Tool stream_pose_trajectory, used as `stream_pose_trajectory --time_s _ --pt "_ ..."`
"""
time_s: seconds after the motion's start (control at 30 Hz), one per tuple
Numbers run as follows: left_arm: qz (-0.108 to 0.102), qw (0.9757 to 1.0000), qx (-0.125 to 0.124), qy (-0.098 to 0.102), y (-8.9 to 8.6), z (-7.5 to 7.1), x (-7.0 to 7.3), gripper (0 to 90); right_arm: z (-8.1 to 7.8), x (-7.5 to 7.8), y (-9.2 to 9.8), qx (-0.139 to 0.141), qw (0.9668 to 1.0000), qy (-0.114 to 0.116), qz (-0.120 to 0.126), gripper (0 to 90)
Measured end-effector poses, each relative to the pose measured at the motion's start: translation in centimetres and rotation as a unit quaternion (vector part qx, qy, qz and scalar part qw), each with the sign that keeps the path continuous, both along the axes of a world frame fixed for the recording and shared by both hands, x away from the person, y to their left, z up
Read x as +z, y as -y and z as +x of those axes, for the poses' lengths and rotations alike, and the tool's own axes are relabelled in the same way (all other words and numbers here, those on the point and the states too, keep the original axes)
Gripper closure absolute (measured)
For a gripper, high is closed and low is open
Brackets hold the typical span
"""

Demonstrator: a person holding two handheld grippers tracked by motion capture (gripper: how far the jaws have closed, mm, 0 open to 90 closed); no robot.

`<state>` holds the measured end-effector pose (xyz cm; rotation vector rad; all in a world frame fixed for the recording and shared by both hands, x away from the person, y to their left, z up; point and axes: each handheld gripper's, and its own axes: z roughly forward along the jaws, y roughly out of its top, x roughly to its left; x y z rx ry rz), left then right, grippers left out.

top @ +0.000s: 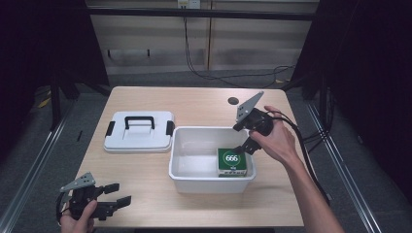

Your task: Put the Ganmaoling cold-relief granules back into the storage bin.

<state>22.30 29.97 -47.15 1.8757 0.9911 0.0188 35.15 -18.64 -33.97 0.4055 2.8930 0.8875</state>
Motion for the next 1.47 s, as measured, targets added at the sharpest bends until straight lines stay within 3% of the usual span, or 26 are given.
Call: stream_pose_trajectory --time_s 0.17,0.2,0.3,0.4,0.57,0.63,0.97,1.17,1.33,1.47 --pt "0.001 1.0000 0.000 0.000 0.0 0.0 0.0 18.6 -0.8 0.4 1.4 -0.026 0.9991 0.010 0.030 14.3" --pt "0.001 1.0000 0.001 -0.001 0.0 0.0 0.0 18.6 -1.1 0.4 2.2 -0.045 0.9974 0.018 0.053 14.7" --pt "0.002 1.0000 0.001 0.001 -0.1 -0.1 0.0 18.6 -1.7 0.2 3.5 -0.062 0.9944 0.029 0.081 16.6" --pt "0.000 1.0000 0.002 0.001 0.0 -0.1 0.1 18.5 -2.3 -0.3 4.4 -0.074 0.9936 0.035 0.078 16.7" --pt "0.001 1.0000 0.003 0.003 -0.1 -0.1 0.1 18.6 -3.4 -0.8 5.6 -0.089 0.9891 0.048 0.107 17.1" --pt "0.002 1.0000 0.005 0.005 -0.1 -0.1 0.1 18.6 -4.3 -1.1 6.5 -0.107 0.9847 0.062 0.123 17.1" --pt "-0.004 1.0000 0.008 0.002 -0.1 -0.1 0.1 18.6 -7.8 -3.3 10.3 -0.174 0.9644 0.081 0.182 15.6" --pt "-0.002 1.0000 0.008 0.004 -0.1 -0.2 0.1 18.6 -9.9 -5.7 12.0 -0.209 0.9579 0.081 0.179 14.6" --pt "0.000 1.0000 0.006 0.003 -0.1 -0.2 0.1 18.6 -11.3 -8.1 13.2 -0.242 0.9491 0.083 0.184 13.3" --pt "-0.002 1.0000 0.008 0.004 -0.1 -0.2 0.1 18.6 -11.8 -9.6 13.9 -0.252 0.9479 0.073 0.180 13.5"
